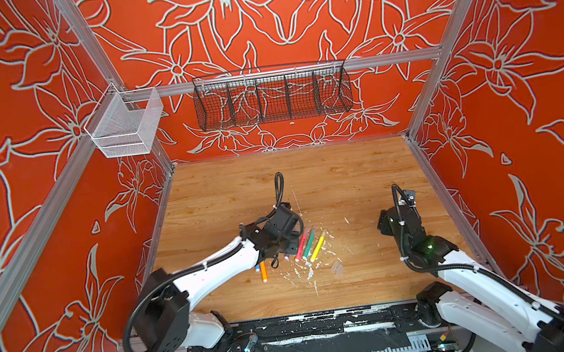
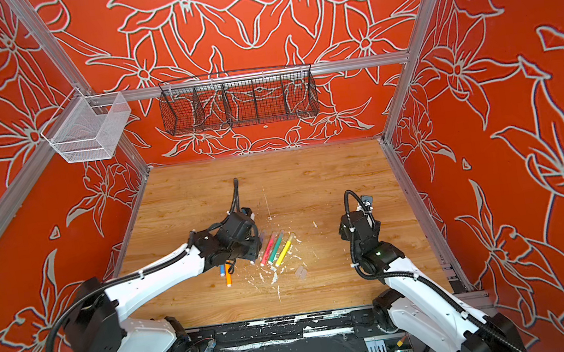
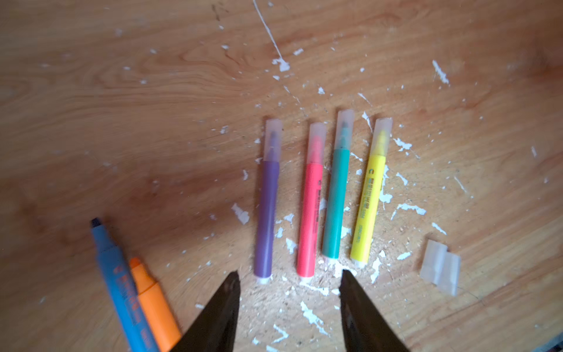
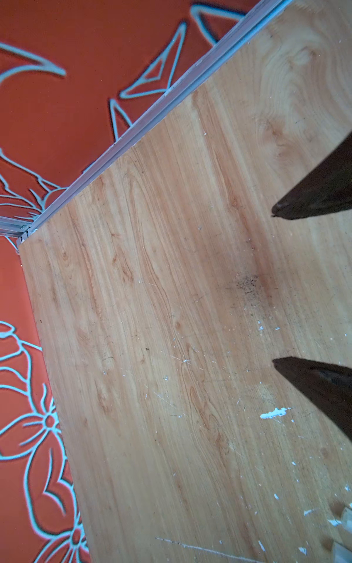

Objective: Insert the pens into the pen caps
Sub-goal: 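Move the open left gripper over the orange marker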

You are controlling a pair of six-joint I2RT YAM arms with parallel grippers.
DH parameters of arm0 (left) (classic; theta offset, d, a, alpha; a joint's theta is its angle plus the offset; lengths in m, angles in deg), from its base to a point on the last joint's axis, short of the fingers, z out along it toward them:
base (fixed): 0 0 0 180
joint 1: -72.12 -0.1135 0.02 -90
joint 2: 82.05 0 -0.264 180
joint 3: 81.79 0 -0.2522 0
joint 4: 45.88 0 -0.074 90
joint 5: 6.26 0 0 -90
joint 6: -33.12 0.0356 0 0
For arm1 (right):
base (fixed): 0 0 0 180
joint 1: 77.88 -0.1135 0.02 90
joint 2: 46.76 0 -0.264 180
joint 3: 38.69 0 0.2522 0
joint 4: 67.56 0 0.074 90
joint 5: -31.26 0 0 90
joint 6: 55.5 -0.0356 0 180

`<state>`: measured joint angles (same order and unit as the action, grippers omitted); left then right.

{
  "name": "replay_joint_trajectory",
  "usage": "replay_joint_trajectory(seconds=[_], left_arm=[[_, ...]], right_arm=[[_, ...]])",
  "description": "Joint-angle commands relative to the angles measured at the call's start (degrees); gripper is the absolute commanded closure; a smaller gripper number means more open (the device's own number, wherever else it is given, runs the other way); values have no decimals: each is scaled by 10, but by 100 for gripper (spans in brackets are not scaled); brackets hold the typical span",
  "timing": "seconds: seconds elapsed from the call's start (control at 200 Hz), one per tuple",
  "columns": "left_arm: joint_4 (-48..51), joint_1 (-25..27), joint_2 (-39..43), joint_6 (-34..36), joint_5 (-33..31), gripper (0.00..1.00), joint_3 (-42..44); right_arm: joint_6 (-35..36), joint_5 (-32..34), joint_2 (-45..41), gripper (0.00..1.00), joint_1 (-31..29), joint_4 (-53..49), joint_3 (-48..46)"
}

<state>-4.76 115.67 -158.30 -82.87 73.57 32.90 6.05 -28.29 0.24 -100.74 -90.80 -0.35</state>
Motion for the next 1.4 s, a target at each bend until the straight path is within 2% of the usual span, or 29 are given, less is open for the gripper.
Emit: replay_joint_trajectory(seconds=[0.0,0.305,0.55,0.826,1.396], left_arm=[[37,1,38,-47,-61,48,44],[51,-3,77,-110,-82,50,112],[21,-14,59,-130,-50,50,146],[13,-33,-5,-149,-36,55,142],[37,-34,-21,-175,-17,62,141]], right_arm=[[7,-7,-8,27,3,9,-8],[7,-19,-6,27,2,5,-6],[8,-24,-5,27,2,5,-6],[9,-27,-1,27,2,6,-5],[8,-26,10,27,2,4,0]])
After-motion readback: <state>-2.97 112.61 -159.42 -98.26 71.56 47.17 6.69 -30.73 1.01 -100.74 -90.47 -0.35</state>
